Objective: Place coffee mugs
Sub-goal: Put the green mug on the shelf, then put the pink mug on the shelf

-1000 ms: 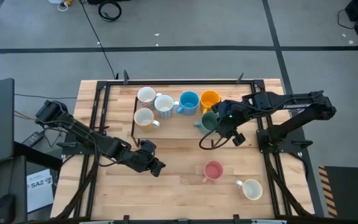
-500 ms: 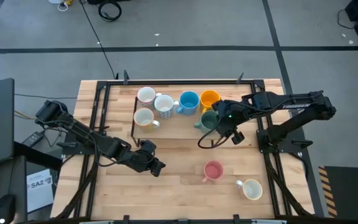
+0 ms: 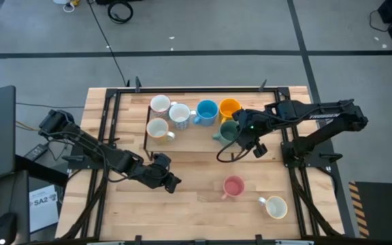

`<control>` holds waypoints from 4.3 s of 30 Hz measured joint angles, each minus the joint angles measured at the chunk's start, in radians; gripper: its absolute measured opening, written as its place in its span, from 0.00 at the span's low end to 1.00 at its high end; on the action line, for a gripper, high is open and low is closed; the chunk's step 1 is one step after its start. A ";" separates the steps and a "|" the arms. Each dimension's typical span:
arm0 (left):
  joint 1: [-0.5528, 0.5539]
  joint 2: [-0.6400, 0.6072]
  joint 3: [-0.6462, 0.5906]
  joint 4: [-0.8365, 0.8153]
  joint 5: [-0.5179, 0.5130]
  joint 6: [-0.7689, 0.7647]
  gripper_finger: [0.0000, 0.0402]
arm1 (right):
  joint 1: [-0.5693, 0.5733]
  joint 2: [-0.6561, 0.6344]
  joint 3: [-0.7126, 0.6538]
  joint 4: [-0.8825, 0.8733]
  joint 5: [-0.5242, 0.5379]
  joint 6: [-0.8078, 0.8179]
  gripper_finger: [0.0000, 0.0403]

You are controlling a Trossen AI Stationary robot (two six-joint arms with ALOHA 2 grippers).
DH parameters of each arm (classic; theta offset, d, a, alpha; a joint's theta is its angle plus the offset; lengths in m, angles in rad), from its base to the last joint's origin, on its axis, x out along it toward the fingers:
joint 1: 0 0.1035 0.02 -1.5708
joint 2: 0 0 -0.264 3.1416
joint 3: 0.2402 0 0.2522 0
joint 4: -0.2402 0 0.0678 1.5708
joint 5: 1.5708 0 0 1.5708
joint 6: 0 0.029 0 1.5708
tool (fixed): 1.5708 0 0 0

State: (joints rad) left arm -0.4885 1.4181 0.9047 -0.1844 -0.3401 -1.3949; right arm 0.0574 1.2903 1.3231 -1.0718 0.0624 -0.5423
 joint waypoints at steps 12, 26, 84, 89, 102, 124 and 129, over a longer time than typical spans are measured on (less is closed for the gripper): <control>0.000 0.000 0.000 0.000 0.000 0.000 0.22 | 0.007 -0.052 0.000 -0.007 0.001 0.000 0.26; 0.000 0.000 0.000 0.000 0.000 0.001 0.22 | 0.132 -0.139 0.001 0.209 -0.170 0.223 0.26; 0.000 0.000 0.000 0.015 -0.026 0.047 0.22 | 0.535 0.393 -0.007 0.052 -0.134 0.430 0.25; 0.000 0.000 0.000 0.020 -0.026 0.049 0.22 | 0.534 0.393 -0.045 0.065 -0.093 0.443 0.25; 0.000 0.000 0.000 0.030 -0.027 0.072 0.22 | 0.534 0.393 -0.121 0.160 -0.009 0.468 0.25; 0.000 0.000 0.000 0.061 -0.024 0.072 0.22 | 0.534 0.393 -0.121 0.177 0.004 0.400 0.06; -0.017 0.000 0.000 0.063 -0.017 0.072 0.22 | 0.531 0.393 -0.050 0.170 0.008 0.281 0.06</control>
State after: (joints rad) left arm -0.5058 1.4185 0.9043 -0.1215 -0.3569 -1.3231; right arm 0.5888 1.6833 1.2730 -0.9021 0.0708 -0.2616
